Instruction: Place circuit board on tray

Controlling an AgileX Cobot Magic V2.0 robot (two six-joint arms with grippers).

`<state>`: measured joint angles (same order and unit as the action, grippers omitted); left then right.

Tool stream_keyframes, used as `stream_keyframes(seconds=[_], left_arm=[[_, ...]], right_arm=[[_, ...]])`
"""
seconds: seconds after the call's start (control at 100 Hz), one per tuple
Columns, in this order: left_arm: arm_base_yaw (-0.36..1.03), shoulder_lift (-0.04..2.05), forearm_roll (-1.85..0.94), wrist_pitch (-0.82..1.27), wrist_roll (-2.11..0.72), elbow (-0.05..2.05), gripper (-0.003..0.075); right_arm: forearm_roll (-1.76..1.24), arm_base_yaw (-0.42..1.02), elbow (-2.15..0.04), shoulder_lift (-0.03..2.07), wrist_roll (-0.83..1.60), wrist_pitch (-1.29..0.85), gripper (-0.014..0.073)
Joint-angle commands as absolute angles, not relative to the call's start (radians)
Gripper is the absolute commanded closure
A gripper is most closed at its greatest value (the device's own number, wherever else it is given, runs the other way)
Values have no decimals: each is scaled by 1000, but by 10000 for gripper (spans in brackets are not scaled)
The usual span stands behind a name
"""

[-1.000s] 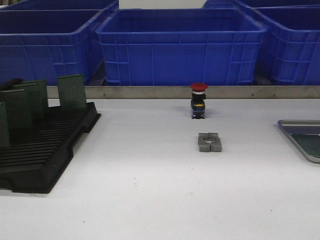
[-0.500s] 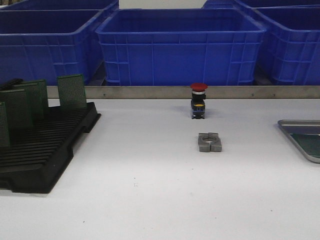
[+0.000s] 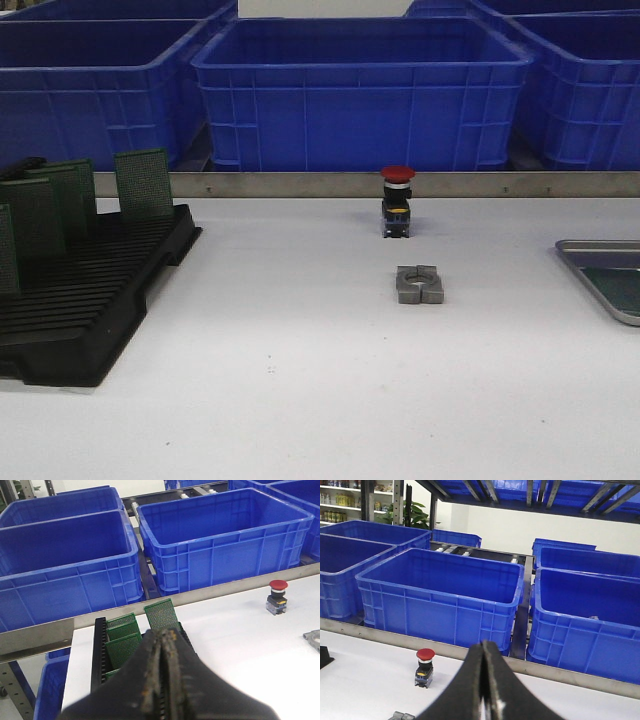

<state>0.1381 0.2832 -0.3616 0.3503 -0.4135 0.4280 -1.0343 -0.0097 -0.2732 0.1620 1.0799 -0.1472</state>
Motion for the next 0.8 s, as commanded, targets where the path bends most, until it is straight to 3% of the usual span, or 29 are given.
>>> stream_keyframes(seconds=[0.0, 0.35, 0.55, 0.79], left_arm=[[138, 292, -383, 270, -402, 453, 738], [138, 273, -326, 242, -387, 453, 738], [138, 177, 128, 227, 151, 398, 738], [138, 43, 166, 89, 192, 209, 738]], right_arm=[[-1053, -9, -295, 172, 1087, -95, 661], [-1053, -9, -295, 172, 1087, -94, 661], [-1053, -9, -295, 172, 1087, -95, 661], [-1053, -9, -295, 172, 1087, -95, 661]])
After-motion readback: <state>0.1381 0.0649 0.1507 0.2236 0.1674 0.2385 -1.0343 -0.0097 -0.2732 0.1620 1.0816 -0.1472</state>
